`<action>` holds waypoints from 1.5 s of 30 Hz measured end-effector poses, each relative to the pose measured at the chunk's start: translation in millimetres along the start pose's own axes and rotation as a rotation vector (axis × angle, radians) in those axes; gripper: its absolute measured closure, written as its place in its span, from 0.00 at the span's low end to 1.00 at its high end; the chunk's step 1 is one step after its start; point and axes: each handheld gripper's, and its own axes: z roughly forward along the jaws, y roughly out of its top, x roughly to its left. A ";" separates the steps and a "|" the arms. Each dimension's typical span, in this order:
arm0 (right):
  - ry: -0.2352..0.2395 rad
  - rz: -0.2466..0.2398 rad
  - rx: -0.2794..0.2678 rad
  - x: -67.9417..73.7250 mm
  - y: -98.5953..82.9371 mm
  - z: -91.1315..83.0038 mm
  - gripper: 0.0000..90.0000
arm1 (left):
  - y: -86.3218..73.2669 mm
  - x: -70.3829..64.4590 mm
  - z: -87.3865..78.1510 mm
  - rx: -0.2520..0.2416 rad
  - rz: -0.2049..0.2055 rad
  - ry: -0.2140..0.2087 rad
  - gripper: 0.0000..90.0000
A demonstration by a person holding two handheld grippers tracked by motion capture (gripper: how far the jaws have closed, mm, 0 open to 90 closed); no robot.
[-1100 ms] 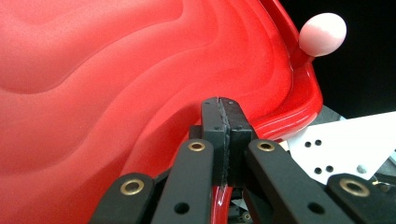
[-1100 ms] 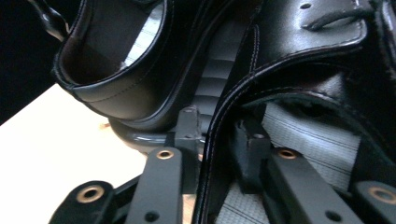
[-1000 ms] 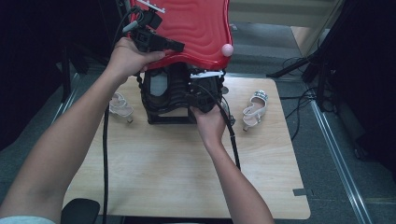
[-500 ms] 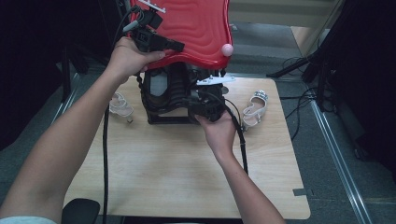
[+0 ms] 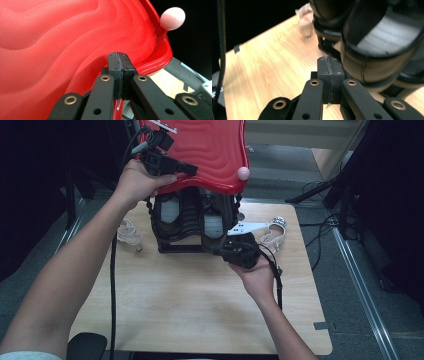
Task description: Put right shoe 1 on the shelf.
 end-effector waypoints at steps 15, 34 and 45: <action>-0.001 -0.038 0.028 -12.8 0.2 32.7 1.00 | 0.2 0.0 0.7 -0.002 -0.004 -0.003 1.00; -0.128 0.054 -0.034 -25.2 32.3 51.5 1.00 | 0.0 1.9 0.2 -0.001 -0.007 -0.015 1.00; -0.149 0.122 -0.041 -43.4 14.0 27.3 1.00 | 0.5 -0.3 -1.0 0.005 -0.019 0.007 1.00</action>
